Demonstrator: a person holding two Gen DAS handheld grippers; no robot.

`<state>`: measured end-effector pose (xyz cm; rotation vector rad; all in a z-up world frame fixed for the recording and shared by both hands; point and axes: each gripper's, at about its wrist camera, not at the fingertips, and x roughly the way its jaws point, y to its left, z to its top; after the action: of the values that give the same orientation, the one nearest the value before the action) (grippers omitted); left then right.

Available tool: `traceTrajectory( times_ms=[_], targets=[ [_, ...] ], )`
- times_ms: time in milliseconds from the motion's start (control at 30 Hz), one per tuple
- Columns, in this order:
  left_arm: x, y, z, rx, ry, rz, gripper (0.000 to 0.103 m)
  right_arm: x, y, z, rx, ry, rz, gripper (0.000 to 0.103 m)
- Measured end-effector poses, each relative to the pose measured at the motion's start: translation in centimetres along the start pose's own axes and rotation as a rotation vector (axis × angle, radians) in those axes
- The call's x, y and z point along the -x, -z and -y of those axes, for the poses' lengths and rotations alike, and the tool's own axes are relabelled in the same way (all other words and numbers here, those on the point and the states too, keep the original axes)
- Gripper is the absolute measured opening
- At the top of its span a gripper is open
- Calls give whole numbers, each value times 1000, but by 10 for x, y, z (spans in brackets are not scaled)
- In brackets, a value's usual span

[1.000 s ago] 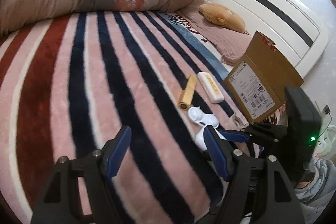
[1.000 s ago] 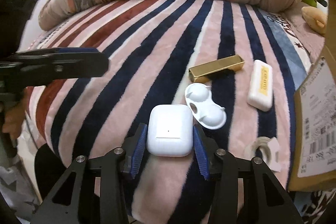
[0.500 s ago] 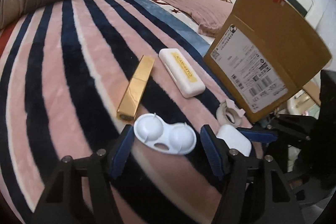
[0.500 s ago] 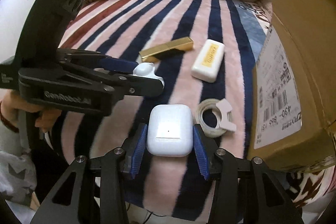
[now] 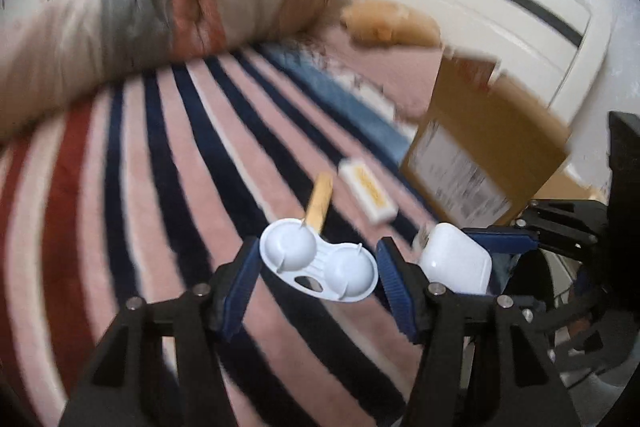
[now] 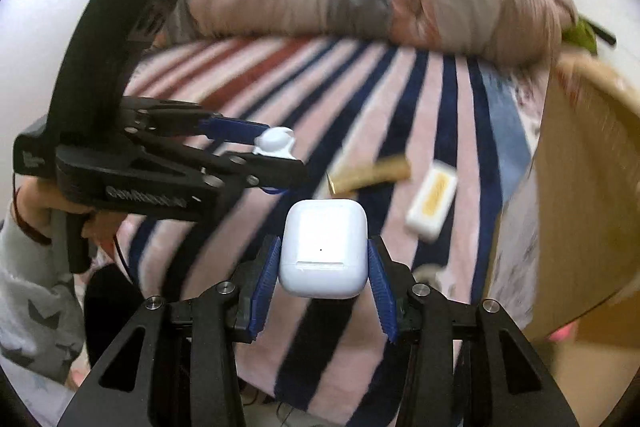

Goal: Organize rigid objects
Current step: 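Carry the earbud case with the right tool while the left tool carries the lens case into the box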

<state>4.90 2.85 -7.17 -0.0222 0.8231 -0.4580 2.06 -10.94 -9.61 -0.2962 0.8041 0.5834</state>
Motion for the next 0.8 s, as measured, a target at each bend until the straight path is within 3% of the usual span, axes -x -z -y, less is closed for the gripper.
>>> traceTrajectory(
  times_ms=[100, 200, 300, 400, 533, 600, 667, 800],
  targets=[
    [40, -27, 16, -55, 21, 78, 56, 36, -15, 8, 25, -1, 79, 40],
    [57, -58, 52, -142, 91, 128, 56, 74, -22, 35, 13, 47, 145, 40],
    [51, -84, 96, -221, 177, 131, 56, 103, -17, 75, -32, 124, 169, 40],
    [20, -108, 141, -285, 233, 80, 56, 112, -7, 118, -76, 207, 129, 40],
    [-36, -124, 186, -353, 221, -40, 57, 108, 18, 163, -128, 246, 59, 39],
    [-57, -126, 200, -381, 183, -86, 57, 108, 28, 177, -131, 243, 46, 33],
    [-72, -126, 208, -399, 135, -116, 57, 107, 32, 186, -131, 254, 45, 33],
    [-84, -124, 209, -396, 115, -142, 59, 108, 35, 199, -133, 256, 58, 34]
  ],
)
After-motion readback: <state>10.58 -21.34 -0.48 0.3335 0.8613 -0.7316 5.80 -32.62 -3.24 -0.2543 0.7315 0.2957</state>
